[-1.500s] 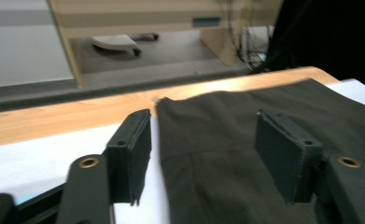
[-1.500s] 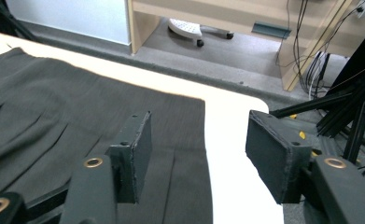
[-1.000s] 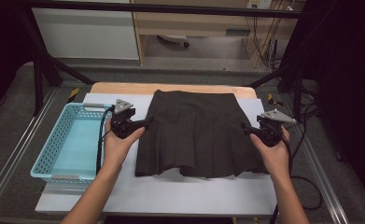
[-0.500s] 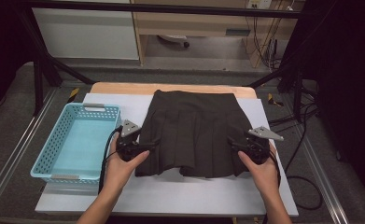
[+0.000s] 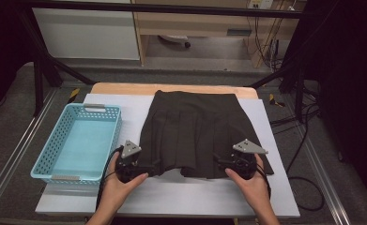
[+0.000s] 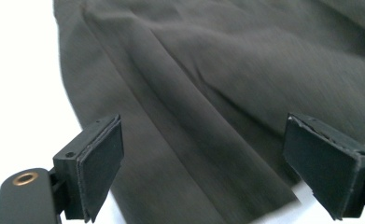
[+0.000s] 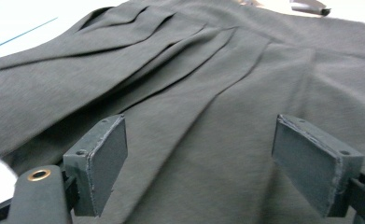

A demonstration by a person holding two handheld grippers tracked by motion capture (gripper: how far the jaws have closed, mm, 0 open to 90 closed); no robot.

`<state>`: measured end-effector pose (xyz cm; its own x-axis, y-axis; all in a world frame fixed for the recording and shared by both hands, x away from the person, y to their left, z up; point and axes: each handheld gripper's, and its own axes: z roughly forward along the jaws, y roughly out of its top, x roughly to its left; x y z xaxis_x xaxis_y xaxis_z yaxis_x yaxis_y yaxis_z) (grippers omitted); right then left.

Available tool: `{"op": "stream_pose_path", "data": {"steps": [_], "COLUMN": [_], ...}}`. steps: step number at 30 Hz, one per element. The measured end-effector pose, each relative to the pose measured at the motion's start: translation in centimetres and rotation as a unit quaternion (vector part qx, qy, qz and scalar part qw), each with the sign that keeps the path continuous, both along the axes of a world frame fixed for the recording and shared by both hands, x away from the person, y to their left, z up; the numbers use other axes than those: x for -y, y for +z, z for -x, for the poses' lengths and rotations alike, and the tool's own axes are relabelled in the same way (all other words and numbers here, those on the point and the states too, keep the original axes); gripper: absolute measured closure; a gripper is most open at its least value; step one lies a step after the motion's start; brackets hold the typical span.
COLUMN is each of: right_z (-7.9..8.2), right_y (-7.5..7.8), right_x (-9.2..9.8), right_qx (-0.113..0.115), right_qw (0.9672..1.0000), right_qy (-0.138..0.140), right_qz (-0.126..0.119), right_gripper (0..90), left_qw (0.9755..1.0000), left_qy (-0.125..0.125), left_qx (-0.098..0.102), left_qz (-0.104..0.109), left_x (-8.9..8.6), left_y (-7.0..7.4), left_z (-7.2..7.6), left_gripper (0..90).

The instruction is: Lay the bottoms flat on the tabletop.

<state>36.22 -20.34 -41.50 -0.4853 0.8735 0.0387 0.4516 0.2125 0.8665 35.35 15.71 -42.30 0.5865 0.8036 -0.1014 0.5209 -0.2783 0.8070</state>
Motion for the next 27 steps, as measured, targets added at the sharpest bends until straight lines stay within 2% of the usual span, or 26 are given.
{"op": "stream_pose_path", "data": {"steps": [3, 4, 8, 11, 15, 18, 20, 23, 27], "right_z": [0.5, 0.7, 1.7, 2.5, 2.9, 2.9, 2.9, 2.9, 2.7], "right_y": [-0.7, -0.9, -1.7, -2.4, -3.1, -3.5, -3.6, -3.7, -3.7], "right_x": [-0.9, -1.2, -2.5, -3.6, -4.8, -5.5, -5.7, -5.4, -5.0], "right_qx": [-0.007, -0.010, -0.013, -0.022, -0.027, -0.031, -0.027, -0.030, -0.028], "right_qw": [0.9999, 0.9998, 0.9989, 0.9977, 0.9956, 0.9948, 0.9941, 0.9944, 0.9950], "right_qy": [0.010, 0.016, 0.043, 0.063, 0.082, 0.087, 0.088, 0.085, 0.079], "right_qz": [-0.001, 0.000, 0.013, 0.017, 0.038, 0.044, 0.057, 0.056, 0.054], "right_gripper": [19.5, 19.8, 21.8, 23.6, 22.5, 20.8, 20.4, 20.1, 20.1], "left_qw": [0.9998, 0.9999, 0.9999, 0.9999, 0.9998, 0.9997, 0.9997, 0.9997, 0.9994], "left_qy": [-0.015, -0.014, -0.007, -0.010, -0.008, 0.000, 0.008, 0.021, 0.030], "left_qx": [-0.001, -0.002, -0.009, -0.011, -0.013, -0.014, -0.014, -0.005, 0.010], "left_qz": [-0.011, -0.007, -0.001, -0.006, -0.012, -0.019, -0.018, -0.010, 0.011], "left_x": [0.5, 0.5, 0.3, -0.1, -0.1, -0.3, -0.5, -0.9, -1.2], "left_y": [-0.9, -1.2, -1.8, -2.0, -2.2, -2.3, -2.3, -1.9, -1.2], "left_z": [1.1, 1.3, 1.3, 1.5, 1.4, 1.3, 1.2, 1.1, 1.2], "left_gripper": [11.2, 11.0, 10.6, 10.6, 10.6, 10.6, 10.3, 11.1, 11.9]}}
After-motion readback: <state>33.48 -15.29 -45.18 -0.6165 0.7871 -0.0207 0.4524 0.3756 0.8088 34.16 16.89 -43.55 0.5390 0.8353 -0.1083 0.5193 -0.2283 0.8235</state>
